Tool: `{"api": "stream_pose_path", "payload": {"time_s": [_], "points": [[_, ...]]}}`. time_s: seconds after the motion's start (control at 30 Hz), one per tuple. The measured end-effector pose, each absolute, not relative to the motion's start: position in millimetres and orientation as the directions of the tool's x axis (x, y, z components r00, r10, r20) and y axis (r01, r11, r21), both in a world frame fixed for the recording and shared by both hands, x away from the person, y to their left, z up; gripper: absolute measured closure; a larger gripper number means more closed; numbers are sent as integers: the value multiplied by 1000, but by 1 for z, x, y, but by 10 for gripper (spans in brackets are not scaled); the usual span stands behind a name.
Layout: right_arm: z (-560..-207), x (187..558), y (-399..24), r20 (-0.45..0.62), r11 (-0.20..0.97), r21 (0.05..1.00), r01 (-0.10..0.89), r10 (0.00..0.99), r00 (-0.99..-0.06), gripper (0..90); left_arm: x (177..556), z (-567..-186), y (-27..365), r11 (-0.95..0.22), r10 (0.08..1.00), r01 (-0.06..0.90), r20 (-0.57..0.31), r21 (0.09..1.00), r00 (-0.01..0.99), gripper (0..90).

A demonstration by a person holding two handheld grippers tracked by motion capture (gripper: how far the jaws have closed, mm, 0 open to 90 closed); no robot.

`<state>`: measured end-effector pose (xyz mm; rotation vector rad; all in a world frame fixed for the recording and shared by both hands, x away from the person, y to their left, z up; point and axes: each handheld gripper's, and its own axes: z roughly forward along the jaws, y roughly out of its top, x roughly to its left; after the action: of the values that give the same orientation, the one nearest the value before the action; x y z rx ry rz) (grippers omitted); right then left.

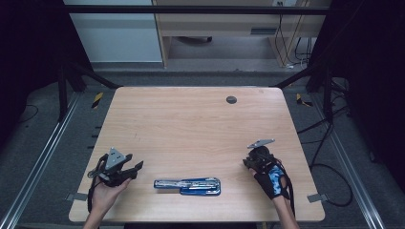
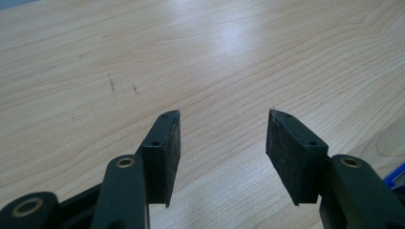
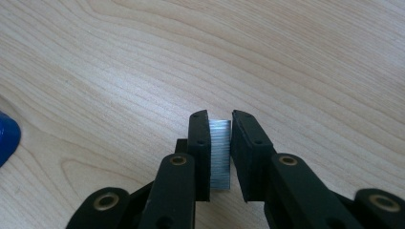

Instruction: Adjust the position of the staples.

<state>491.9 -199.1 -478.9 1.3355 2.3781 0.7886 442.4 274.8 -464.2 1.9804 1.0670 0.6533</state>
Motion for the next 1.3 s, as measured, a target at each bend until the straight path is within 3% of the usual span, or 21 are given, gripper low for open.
{"api": "stream_pose_path", "payload": {"time_s": [0.37, 1.3], "points": [[-480, 490, -200, 13, 416, 580, 700, 855, -519, 738, 442, -465, 274, -353, 851, 457, 78, 816, 520, 462], [-480, 491, -202, 13, 421, 566, 709, 855, -518, 783, 443, -465, 273, -362, 847, 459, 81, 812, 525, 461]]}}
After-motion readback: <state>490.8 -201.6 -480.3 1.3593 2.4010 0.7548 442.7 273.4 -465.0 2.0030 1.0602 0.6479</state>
